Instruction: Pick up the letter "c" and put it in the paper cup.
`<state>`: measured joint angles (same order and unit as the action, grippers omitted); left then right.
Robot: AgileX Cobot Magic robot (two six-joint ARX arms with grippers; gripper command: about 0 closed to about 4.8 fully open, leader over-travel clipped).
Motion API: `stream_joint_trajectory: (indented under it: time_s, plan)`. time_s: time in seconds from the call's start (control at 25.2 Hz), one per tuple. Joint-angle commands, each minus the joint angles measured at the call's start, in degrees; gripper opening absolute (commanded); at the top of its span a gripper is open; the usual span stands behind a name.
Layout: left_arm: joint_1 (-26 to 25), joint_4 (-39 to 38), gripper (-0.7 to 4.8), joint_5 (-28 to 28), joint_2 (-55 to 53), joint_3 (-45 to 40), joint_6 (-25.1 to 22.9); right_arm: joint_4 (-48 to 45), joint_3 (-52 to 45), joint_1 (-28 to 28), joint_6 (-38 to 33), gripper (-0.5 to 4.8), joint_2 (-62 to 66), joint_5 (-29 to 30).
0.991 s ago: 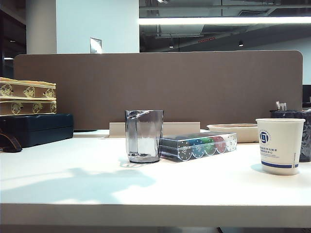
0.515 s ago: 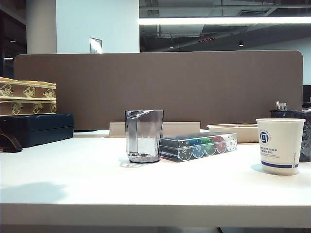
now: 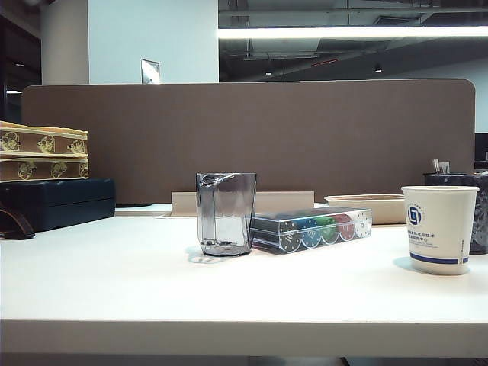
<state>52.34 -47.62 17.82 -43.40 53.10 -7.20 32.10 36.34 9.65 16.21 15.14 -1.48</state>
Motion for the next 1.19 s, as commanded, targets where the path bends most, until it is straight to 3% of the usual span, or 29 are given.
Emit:
stream_joint_trajectory:
  time_s: [0.04,0.2,0.36,0.67,0.79,1.11,1.19]
  plan:
    - [0.00,0.44,0.16,1.68,5.84,-4.96,2.27,-0.63,0.09,0.00,-0.33,0.08,0.13,0.61]
    - [0.00,2.10,0.16,4.61,12.24,-10.03,3.41,-0.66,0.04,0.00,-0.33,0.08,0.42,1.90]
    - [-0.02,10.27,0.17,8.35,19.47,-16.39,3.13,-2.91,-1.84,0.00,-0.33,0.09,0.50,3.15]
    - [-0.04,27.58,0.18,10.64,20.15,-26.25,2.56,-5.90,-7.67,0.00,-0.33,0.09,0.50,7.93]
    - [-0.26,33.53,0.18,10.45,20.15,-29.73,-1.60,-7.30,-9.20,0.00,-0.33,0.10,0.48,9.11]
    - [-9.29,34.58,0.17,-0.02,20.13,-31.71,-1.79,-7.50,-10.14,0.00,-0.33,0.10,0.44,9.09]
    - [-18.36,35.30,0.16,-7.72,19.82,-31.82,-1.79,-7.52,-10.36,-0.02,-0.31,0.10,0.44,9.07]
